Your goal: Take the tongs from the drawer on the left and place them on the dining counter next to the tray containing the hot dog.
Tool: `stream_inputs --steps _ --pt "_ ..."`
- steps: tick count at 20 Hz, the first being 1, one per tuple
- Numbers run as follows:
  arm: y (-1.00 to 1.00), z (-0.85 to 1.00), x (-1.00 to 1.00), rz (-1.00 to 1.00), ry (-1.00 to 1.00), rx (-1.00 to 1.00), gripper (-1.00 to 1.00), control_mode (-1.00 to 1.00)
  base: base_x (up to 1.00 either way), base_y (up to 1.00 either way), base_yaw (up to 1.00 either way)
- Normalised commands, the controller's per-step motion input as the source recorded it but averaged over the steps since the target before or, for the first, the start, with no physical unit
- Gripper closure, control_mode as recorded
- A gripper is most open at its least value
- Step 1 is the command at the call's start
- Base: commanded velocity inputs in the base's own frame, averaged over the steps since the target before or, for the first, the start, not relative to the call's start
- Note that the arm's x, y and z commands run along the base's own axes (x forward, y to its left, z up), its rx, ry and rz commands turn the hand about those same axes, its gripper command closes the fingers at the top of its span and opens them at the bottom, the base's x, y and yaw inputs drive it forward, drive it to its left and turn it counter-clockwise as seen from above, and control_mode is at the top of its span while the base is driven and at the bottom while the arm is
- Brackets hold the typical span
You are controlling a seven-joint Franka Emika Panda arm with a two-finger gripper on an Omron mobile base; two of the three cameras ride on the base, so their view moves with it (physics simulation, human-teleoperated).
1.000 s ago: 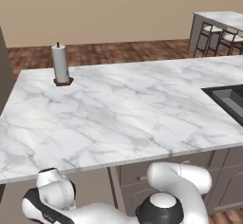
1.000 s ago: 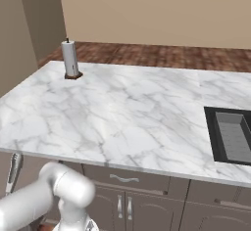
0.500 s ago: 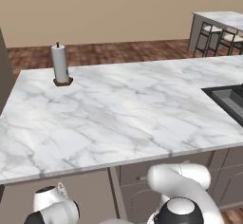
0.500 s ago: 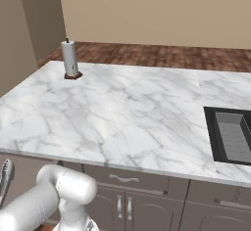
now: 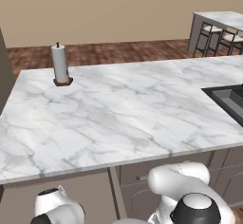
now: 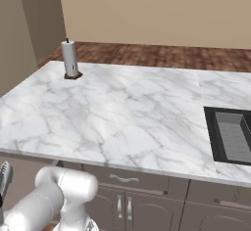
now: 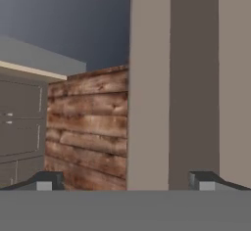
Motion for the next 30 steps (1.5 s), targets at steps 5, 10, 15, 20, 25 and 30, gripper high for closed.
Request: stream_inputs --steps 5,10,15,20,25,30 --pt "-0.21 0.49 -0.39 -0.04 0.0 0.0 -1.0 -1.0 0.0 0.0 0.0" --pt "-0.31 0.44 -0.07 -0.01 0.0 0.0 -1.0 -1.0 0.0 0.0 0.0" --pt "-0.35 0.32 0.0 0.0 0.0 -0.03 -1.0 -1.0 0.0 0.0 0.0" --pt "-0.35 0.28 0.0 0.0 -0.04 -0.05 -1.0 -1.0 0.0 0.0 0.0" --pt "-0.32 0.26 0.0 0.0 -0.07 -0.05 -1.0 -1.0 0.0 0.0 0.0" --pt "-0.35 0.3 0.0 0.0 -0.06 -0.03 -1.0 -1.0 0.0 0.0 0.0"
